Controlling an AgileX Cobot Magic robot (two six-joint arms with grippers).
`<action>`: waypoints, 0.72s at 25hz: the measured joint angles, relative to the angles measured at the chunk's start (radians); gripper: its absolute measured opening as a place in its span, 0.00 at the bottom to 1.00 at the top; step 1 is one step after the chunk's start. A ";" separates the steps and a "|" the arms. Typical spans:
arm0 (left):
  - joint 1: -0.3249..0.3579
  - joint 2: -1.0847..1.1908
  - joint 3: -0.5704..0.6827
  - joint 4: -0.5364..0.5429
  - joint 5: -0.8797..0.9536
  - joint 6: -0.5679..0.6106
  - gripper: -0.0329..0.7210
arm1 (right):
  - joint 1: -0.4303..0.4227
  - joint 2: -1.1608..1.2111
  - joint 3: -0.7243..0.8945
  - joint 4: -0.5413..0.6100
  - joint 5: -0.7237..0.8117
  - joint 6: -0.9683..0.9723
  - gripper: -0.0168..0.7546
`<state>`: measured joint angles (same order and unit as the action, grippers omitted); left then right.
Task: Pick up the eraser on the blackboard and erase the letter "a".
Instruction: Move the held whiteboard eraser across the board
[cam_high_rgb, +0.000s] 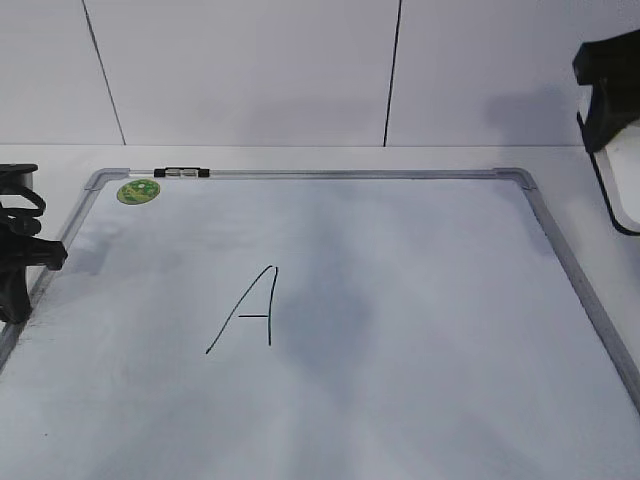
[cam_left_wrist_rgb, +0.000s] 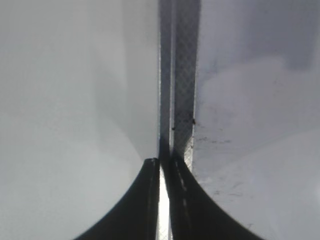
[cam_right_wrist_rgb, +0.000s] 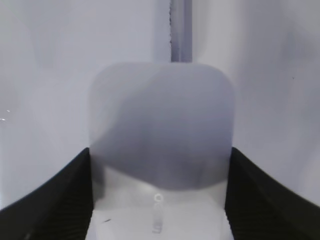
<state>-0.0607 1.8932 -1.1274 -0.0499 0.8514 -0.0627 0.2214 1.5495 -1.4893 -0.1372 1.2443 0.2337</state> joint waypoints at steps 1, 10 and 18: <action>0.002 0.000 0.000 -0.001 0.000 0.000 0.06 | -0.009 -0.007 0.020 -0.002 0.000 0.000 0.75; 0.002 0.000 0.000 -0.006 0.000 0.002 0.06 | -0.029 0.007 0.097 -0.009 0.000 0.002 0.75; 0.002 0.000 0.000 -0.008 0.000 0.003 0.06 | -0.029 0.145 0.098 -0.010 -0.006 0.005 0.75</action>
<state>-0.0589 1.8932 -1.1274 -0.0577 0.8514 -0.0594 0.1923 1.6941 -1.3912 -0.1469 1.2386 0.2387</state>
